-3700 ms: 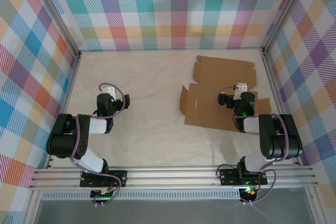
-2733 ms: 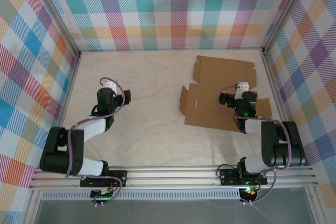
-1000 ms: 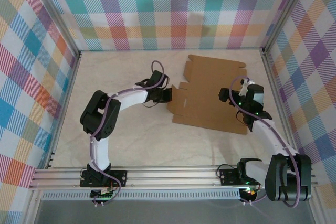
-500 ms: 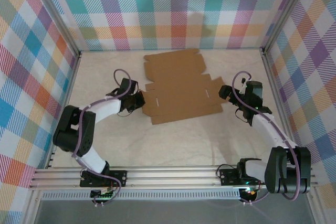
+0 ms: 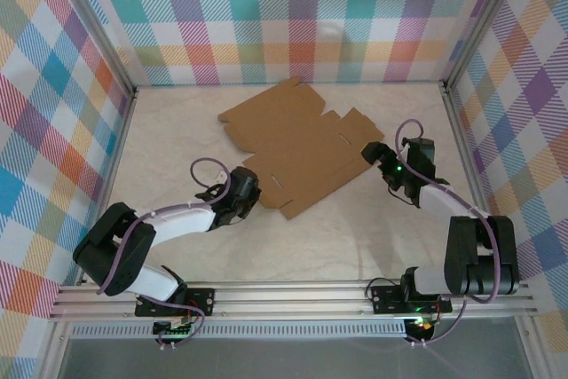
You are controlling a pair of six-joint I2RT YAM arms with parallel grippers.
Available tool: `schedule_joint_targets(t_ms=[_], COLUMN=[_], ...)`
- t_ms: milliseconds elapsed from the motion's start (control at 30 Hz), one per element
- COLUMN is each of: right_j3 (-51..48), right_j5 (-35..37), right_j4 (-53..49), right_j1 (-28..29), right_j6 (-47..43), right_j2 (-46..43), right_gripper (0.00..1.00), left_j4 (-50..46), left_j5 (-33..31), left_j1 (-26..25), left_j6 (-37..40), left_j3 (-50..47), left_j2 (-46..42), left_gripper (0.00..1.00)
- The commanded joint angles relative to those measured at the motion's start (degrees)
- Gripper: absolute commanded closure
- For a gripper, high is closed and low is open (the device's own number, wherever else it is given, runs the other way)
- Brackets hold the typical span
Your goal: Fold the paper box
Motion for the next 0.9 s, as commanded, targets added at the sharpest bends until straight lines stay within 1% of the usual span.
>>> schedule_joint_targets(t_ms=[0,33,67,100,133,167,200,233,267,333,367,433,467,500,567,633,733,800,867], right_j3=[-0.7,-0.63,-0.74,-0.99,-1.23,-1.75,-2.26,-2.82,-3.42,-4.8,-5.48,-6.82,-7.42,-8.1,-9.12,-9.74,-10.37,-10.65,-10.9], right_j5=[-1.44,-0.84,-0.05,0.68,1.14,1.51,1.48,1.07,0.5,-0.77,-1.27,-2.31,-2.91,-3.36,-3.86,-3.8,-3.38,-3.04,-2.46], right_j4=[2.68,1.99,1.01,0.47,0.23,0.38,0.72,1.35,2.21,4.12,5.16,7.55,8.65,9.74,11.24,12.2,13.08,13.55,13.61], right_j1=[0.34,0.31,0.33,0.35,0.35,0.36,0.33,0.37,0.29,0.35,0.42,0.62,0.73,0.93,1.6,2.78,4.68,5.7,6.57], right_j6=[2.33,1.83,1.34,1.14,1.23,1.66,2.34,3.11,3.93,6.01,6.86,8.78,9.57,10.53,12.13,13.32,14.57,15.14,15.4], right_j2=[-1.12,-1.58,-2.17,-2.7,-3.03,-3.45,-3.65,-3.65,-3.66,-3.33,-3.08,-2.52,-2.18,-1.91,-1.45,-1.07,-0.54,-0.32,-0.29], right_gripper=[0.02,0.01,0.01,0.01,0.01,0.01,0.02,0.02,0.02,0.02,0.02,0.02,0.02,0.02,0.03,0.03,0.03,0.03,0.03], left_j4=[-7.76,-10.53,-14.07,-17.3,-21.22,-24.36,-25.21,-23.57,-22.06,-22.73,-24.91,-30.2,-32.3,-35.05,-37.68,-39.55,-40.78,-42.12,-42.23], left_j5=[-9.73,-12.15,-14.78,-17.51,-19.47,-21.13,-20.47,-16.94,-11.91,0.56,4.12,9.05,10.81,10.95,11.3,14.35,16.08,14.24,14.98], left_j1=[-0.77,-0.74,-0.62,-0.46,-0.29,-0.01,0.42,1.28,2.22,4.25,4.86,4.94,4.94,5.03,5.93,8.1,11.5,13.49,15.8], left_j6=[-3.27,-0.87,3.49,9.19,14.75,21.29,28.3,36.24,41.38,52.0,55.37,63.21,65.76,68.06,70.92,71.28,69.59,67.03,64.94], left_j3=[1.81,2.55,3.69,5.56,7.69,10.56,13.05,15.28,17.29,24.5,28.2,37.62,41.22,45.77,52.42,58.7,64.56,67.33,68.23], left_j2=[-4.38,-6.0,-7.78,-9.16,-9.77,-9.82,-9.39,-8.35,-6.88,-0.89,2.29,9.69,13.33,17.03,23.14,29.53,36.41,39.74,41.78], left_gripper=[0.58,0.43,0.28,0.13,0.02,0.0,0.0,0.0,0.0,0.0,0.0,0.0,0.0,0.0,0.0,0.0,0.0,0.01,0.01])
